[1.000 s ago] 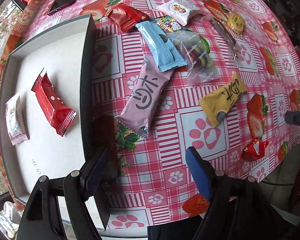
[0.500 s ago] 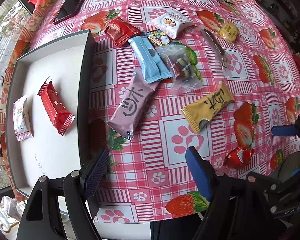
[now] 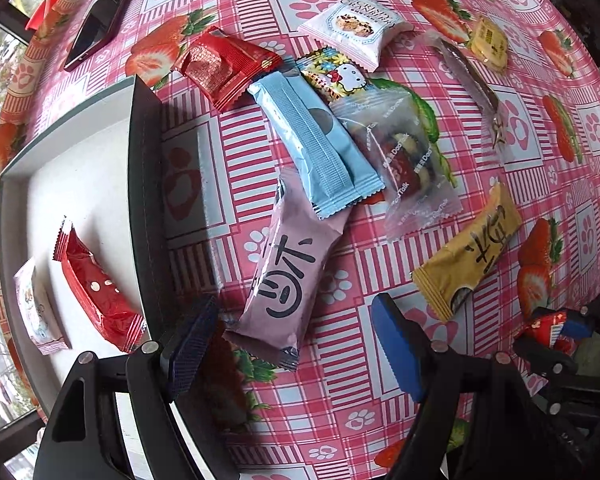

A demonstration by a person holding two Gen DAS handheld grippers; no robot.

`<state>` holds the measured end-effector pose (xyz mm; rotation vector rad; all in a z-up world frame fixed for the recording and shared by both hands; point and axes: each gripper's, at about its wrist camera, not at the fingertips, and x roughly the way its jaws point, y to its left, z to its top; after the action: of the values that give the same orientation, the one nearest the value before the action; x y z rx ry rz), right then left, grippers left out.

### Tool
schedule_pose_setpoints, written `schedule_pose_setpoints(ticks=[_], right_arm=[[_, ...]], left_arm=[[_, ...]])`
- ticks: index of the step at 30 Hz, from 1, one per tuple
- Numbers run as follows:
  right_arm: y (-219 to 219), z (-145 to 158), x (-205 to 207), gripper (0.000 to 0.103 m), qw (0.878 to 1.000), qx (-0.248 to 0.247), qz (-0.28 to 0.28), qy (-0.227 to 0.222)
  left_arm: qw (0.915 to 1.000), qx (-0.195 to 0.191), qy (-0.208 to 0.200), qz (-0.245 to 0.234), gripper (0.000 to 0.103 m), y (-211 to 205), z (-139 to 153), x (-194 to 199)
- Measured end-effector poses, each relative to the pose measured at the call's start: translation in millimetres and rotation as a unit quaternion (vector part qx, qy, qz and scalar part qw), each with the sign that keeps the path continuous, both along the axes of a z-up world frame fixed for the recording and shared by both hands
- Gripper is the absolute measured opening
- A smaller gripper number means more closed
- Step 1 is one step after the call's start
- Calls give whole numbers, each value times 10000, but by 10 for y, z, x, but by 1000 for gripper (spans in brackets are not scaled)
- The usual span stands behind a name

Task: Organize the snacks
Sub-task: 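Grasp the small red candy with the right gripper while the left gripper grasps the pink bar, then lower the red candy into the tray and open the right gripper while the left releases the pink bar there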

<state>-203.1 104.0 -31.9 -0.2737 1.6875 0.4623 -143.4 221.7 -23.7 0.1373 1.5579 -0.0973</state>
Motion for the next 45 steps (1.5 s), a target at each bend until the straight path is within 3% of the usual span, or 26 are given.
schedule_pose_setpoints(ticks=[3, 5, 6, 7, 8, 11, 20, 26, 32, 39, 45], right_arm=[[-243, 72, 96, 24, 9960, 521, -691, 240], [-363, 90, 154, 24, 9932, 663, -925, 233], [-432, 93, 184, 24, 9916, 717, -1048, 237], [-559, 86, 237, 24, 9894, 797, -1182, 267], [-630, 102, 271, 24, 9872, 865, -1305, 305], [-799, 173, 337, 24, 9834, 970, -1486, 378], [-1028, 295, 490, 24, 9828, 1204, -1369, 306], [-908, 369, 451, 24, 9840, 1172, -1271, 439], [-336, 395, 507, 24, 9870, 1281, -916, 333], [652, 497, 488, 24, 9857, 1516, -572, 458], [1506, 557, 498, 24, 9844, 1693, -221, 425]], left_arm=[[9999, -95, -80, 23, 84, 47, -64, -12], [9997, -127, -200, 42, 75, 37, -47, 24], [9996, -120, -253, 48, 60, 22, -14, 23], [9996, -81, -262, 37, 34, -119, 41, 41], [9997, -136, -178, 68, 25, -133, 73, 32], [9982, -474, -96, 357, 24, -159, 206, -43], [9939, -653, -499, 740, 24, -261, 518, -385], [9904, -646, -656, 1028, 25, 72, 795, -643], [9863, -482, -872, 1316, 25, 504, 769, -695], [9822, -352, -910, 1604, 25, 1248, 884, -909], [9821, -212, -676, 1745, 25, 1722, 622, -1003]])
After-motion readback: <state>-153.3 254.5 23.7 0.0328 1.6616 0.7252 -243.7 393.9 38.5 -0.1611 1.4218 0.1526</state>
